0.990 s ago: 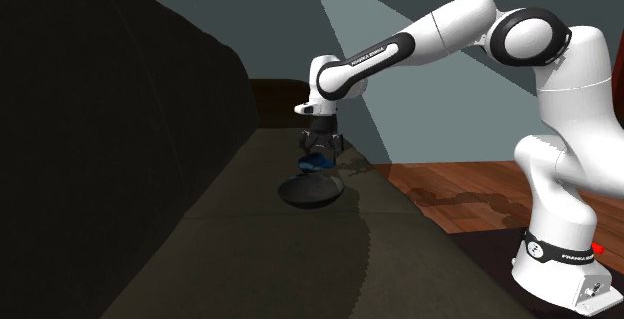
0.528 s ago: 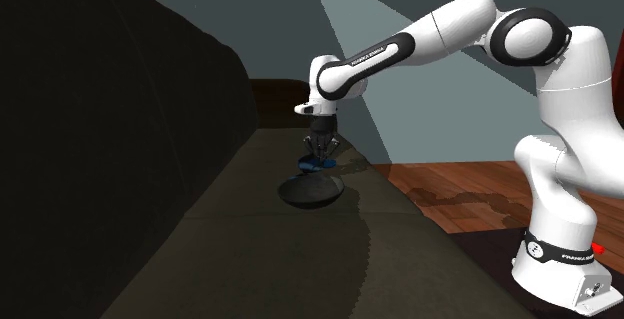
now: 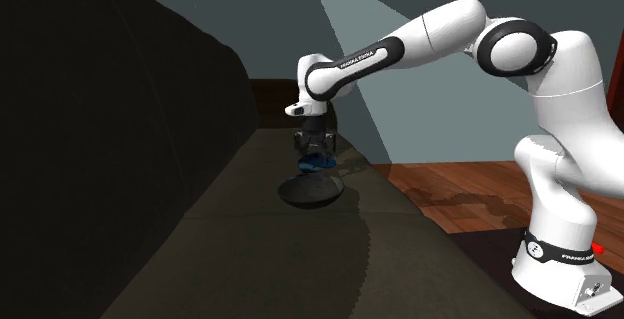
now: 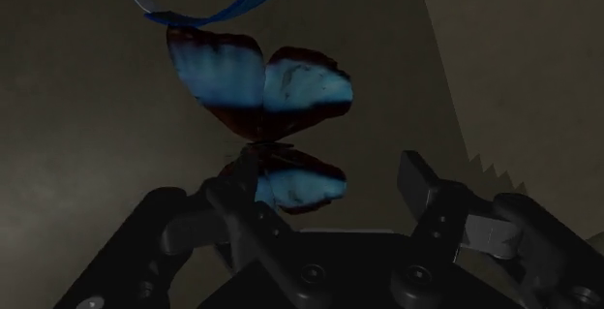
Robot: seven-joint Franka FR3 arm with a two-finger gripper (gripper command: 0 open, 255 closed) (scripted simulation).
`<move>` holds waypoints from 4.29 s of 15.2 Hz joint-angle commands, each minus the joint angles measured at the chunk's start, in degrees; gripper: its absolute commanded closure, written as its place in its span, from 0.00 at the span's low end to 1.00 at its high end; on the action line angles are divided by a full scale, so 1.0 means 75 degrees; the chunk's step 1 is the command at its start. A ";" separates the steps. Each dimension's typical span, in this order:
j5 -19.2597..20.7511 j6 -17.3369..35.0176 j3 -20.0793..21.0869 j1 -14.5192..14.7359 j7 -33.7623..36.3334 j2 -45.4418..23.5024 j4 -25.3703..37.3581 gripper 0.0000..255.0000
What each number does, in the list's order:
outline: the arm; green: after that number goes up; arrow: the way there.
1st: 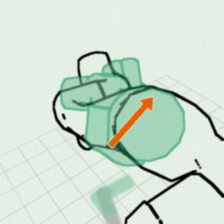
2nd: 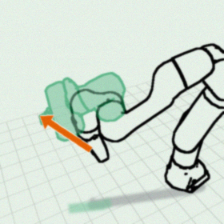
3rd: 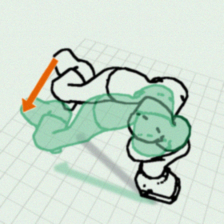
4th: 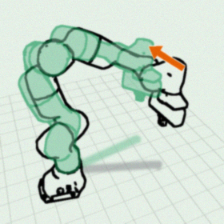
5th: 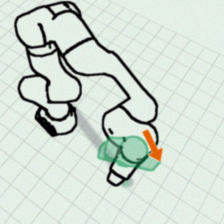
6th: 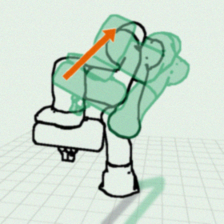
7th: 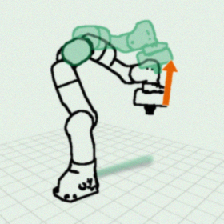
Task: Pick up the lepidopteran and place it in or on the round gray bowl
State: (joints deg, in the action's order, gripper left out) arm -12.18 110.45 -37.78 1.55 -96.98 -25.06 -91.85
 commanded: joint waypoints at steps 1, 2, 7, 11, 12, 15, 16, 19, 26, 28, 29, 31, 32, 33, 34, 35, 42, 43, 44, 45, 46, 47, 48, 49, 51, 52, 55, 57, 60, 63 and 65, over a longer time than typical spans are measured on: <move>0.0310 -0.1335 0.0110 -0.0231 0.0193 -0.1343 0.1890 0.00; 0.0452 -0.2168 0.0189 -0.0468 0.0259 -0.2188 0.3196 0.00; 0.0577 -0.2379 0.0235 -0.0595 0.0279 -0.2790 0.3722 0.00; 0.0590 -0.1956 0.0221 -0.0511 0.0264 -0.2716 0.3206 0.00; 0.0590 -0.1955 0.0221 -0.0510 0.0264 -0.2716 0.3205 0.00; 0.0590 -0.1956 0.0221 -0.0511 0.0264 -0.2716 0.3206 0.00; 0.0590 -0.1956 0.0221 -0.0511 0.0264 -0.2716 0.3206 0.00; 0.0590 -0.1956 0.0221 -0.0511 0.0264 -0.2716 0.3206 1.00; 0.0609 -0.1845 0.0208 -0.0445 0.0279 -0.2644 0.3013 1.00; 0.0589 -0.1956 0.0221 -0.0511 0.0264 -0.2716 0.3206 1.00; 0.0599 -0.2042 0.0211 -0.0519 0.0255 -0.2693 0.3275 1.00; 0.0617 -0.2219 0.0195 -0.0541 0.0234 -0.2656 0.3428 1.00; 0.0625 -0.2310 0.0187 -0.0554 0.0224 -0.2640 0.3509 1.00; 0.0633 -0.2402 0.0180 -0.0569 0.0213 -0.2626 0.3593 1.00; 0.0639 -0.2496 0.0174 -0.0585 0.0202 -0.2614 0.3682 1.00; 0.0645 -0.2592 0.0168 -0.0602 0.0191 -0.2604 0.3775 1.00; 0.0658 -0.3317 0.0145 -0.0778 0.0106 -0.2610 0.4562 1.00; 0.0655 -0.3431 0.0145 -0.0813 0.0093 -0.2624 0.4699 1.00; 0.0651 -0.3548 0.0146 -0.0851 0.0080 -0.2641 0.4843 1.00; 0.0646 -0.3669 0.0148 -0.0893 0.0067 -0.2663 0.4997 1.00; 0.0638 -0.3794 0.0152 -0.0938 0.0054 -0.2690 0.5160 1.00; 0.0629 -0.3924 0.0156 -0.0988 0.0041 -0.2722 0.5334 1.00; 0.0617 -0.4059 0.0162 -0.1043 0.0027 -0.2761 0.5522 1.00; 0.0603 -0.4202 0.0170 -0.1105 0.0014 -0.2807 0.5724 1.00; 0.0565 -0.4513 0.0193 -0.1251 -0.0011 -0.2929 0.6191 1.00; 0.0540 -0.4689 0.0210 -0.1342 -0.0022 -0.3010 0.6468 1.00; 0.0692 -0.4391 0.0126 -0.0728 0.0226 -0.2478 0.5516 1.00; 0.0811 -0.4190 0.0079 -0.0206 0.0503 -0.2072 0.4812 1.00; 0.0956 -0.4021 0.0066 0.0460 0.0952 -0.1597 0.4055 1.00; 0.1057 -0.3946 0.0092 0.1039 0.1419 -0.1234 0.3525 1.00; 0.1102 -0.3934 0.0128 0.1387 0.1737 -0.1042 0.3266 1.00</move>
State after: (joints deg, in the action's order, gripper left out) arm -4.13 81.23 -36.95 10.47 -85.36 -33.74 -66.55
